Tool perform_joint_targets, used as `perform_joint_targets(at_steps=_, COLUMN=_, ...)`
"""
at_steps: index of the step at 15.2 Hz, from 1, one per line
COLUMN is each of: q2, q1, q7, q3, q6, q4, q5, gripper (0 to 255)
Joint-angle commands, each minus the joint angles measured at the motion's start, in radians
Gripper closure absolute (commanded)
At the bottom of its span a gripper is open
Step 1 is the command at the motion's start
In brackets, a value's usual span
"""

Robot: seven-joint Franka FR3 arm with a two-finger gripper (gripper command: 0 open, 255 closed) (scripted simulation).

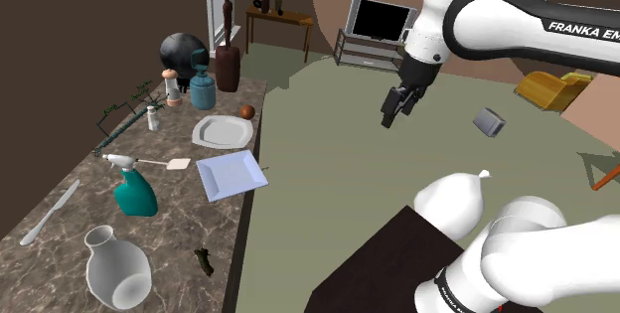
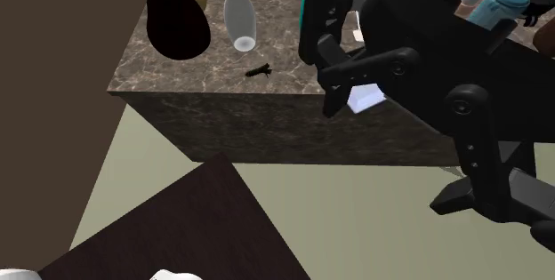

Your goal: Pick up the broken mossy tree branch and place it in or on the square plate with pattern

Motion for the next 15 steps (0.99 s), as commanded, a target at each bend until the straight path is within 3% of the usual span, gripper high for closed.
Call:
perform_joint_targets(at_steps=1, q2=0.000, q1=0.000, q7=0.000, q3=0.000, q6=0.000, q4=0.000, q5=0.000, gripper=0)
perform_joint_targets(at_steps=15, q2=0.250, q1=0.080, q7=0.281, q3=0.224, q6=0.339, q4=-0.112, q5=0.110, gripper=0)
